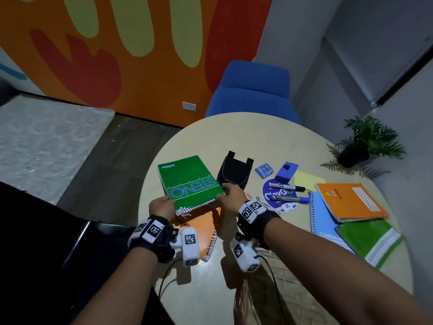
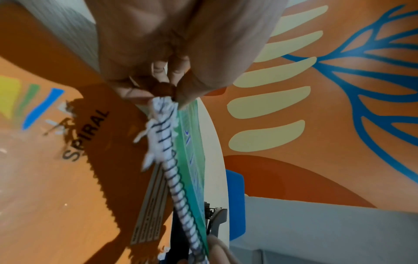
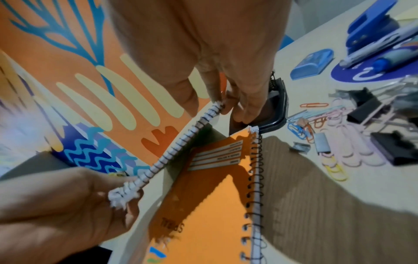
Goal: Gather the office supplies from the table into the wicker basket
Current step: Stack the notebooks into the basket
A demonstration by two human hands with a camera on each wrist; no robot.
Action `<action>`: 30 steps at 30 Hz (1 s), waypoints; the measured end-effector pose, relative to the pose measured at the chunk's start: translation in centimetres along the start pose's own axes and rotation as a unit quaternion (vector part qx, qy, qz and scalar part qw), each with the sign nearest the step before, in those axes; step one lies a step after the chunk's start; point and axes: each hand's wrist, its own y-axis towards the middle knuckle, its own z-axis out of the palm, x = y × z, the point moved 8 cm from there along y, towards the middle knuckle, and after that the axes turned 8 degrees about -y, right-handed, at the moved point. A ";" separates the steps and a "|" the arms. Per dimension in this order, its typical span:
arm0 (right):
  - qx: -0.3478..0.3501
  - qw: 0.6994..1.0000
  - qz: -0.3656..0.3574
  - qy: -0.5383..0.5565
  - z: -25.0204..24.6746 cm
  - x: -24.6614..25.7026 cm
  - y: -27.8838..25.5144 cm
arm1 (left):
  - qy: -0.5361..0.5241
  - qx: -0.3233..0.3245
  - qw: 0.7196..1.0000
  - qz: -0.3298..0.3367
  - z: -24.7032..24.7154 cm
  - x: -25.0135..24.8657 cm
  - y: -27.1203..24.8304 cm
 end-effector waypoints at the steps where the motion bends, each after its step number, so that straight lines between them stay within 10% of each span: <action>1: -0.003 1.000 0.001 0.022 -0.5 -0.1 -0.7 | -0.010 0.015 1.000 -0.009 -0.1 0.1 -0.6; 8: -0.052 0.960 0.029 0.272 -5.0 -2.6 -7.1 | -0.150 0.100 0.983 -0.041 1.9 0.6 -8.3; 17: -0.103 0.943 0.009 0.317 -15.0 -13.4 -20.6 | -0.036 0.382 0.912 0.146 9.1 1.3 -24.5; 30: -0.035 0.988 0.138 -0.059 -9.2 -29.7 -28.9 | 0.418 0.468 0.750 0.209 17.8 12.5 -29.6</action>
